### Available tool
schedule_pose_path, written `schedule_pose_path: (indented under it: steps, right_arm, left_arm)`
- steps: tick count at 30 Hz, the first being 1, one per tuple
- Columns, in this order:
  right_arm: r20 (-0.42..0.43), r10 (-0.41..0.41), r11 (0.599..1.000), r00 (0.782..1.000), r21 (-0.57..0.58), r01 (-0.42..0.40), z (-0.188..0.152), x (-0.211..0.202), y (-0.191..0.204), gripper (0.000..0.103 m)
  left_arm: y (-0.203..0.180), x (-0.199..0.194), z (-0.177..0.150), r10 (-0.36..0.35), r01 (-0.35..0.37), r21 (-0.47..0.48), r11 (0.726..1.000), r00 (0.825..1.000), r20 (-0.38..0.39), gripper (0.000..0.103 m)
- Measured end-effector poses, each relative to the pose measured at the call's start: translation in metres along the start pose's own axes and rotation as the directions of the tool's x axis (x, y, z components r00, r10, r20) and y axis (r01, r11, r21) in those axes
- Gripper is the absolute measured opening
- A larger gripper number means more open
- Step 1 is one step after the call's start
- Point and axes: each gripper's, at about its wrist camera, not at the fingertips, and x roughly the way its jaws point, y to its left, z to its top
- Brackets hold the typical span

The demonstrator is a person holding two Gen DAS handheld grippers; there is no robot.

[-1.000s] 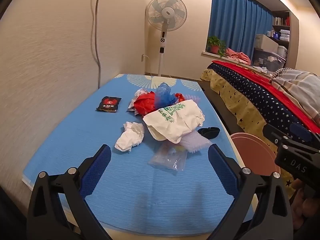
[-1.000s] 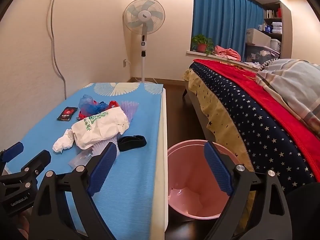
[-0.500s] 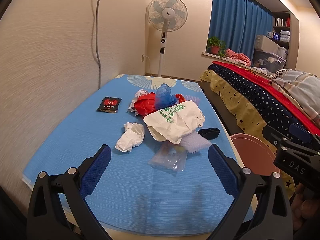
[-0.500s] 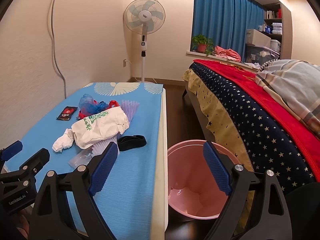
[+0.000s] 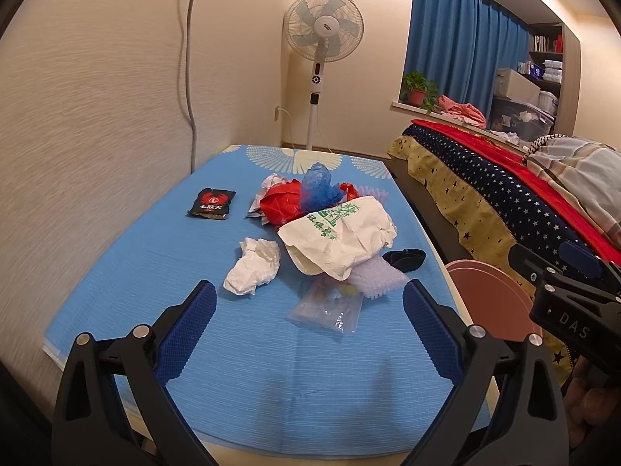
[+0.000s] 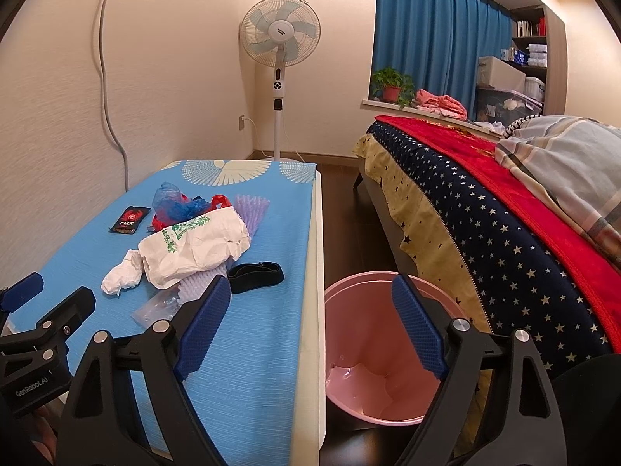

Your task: Collect trash

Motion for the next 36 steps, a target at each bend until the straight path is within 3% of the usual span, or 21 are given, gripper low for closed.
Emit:
schedule_pose_path:
  steps: [6, 13, 17, 25, 27, 36]
  right_arm:
    - [-0.014, 0.047, 0.998, 0.999, 0.034, -0.046, 0.001, 0.005, -0.001, 0.070]
    - [-0.063, 0.197, 0.977, 0.978, 0.098, -0.190, 0.006, 0.031, 0.007, 0.042]
    - [-0.088, 0.251, 0.961, 0.964, 0.146, -0.236, 0.006, 0.050, 0.016, 0.040]
    - [-0.129, 0.292, 0.948, 0.948, 0.166, -0.270, 0.003, 0.084, 0.037, 0.040]
    - [-0.141, 0.293, 0.949, 0.946, 0.162, -0.270, 0.002, 0.090, 0.039, 0.040]
    - [-0.216, 0.292, 0.953, 0.932, 0.152, -0.263, -0.009, 0.117, 0.049, 0.041]
  left_arm:
    - [0.002, 0.000, 0.001, -0.001, 0.001, -0.005, 1.000, 1.000, -0.003, 0.082]
    - [0.012, 0.013, 0.003, 0.037, -0.038, -0.023, 0.999, 0.999, -0.023, 0.051]
    - [0.022, 0.023, 0.005, 0.068, -0.068, -0.027, 0.997, 0.997, -0.028, 0.042]
    - [0.041, 0.053, 0.010, 0.122, -0.131, -0.101, 0.986, 0.988, -0.096, 0.042]
    - [0.042, 0.065, 0.011, 0.107, -0.122, -0.132, 0.984, 0.988, -0.115, 0.042]
    - [0.053, 0.102, 0.009, 0.168, -0.189, -0.118, 0.975, 0.971, -0.170, 0.042]
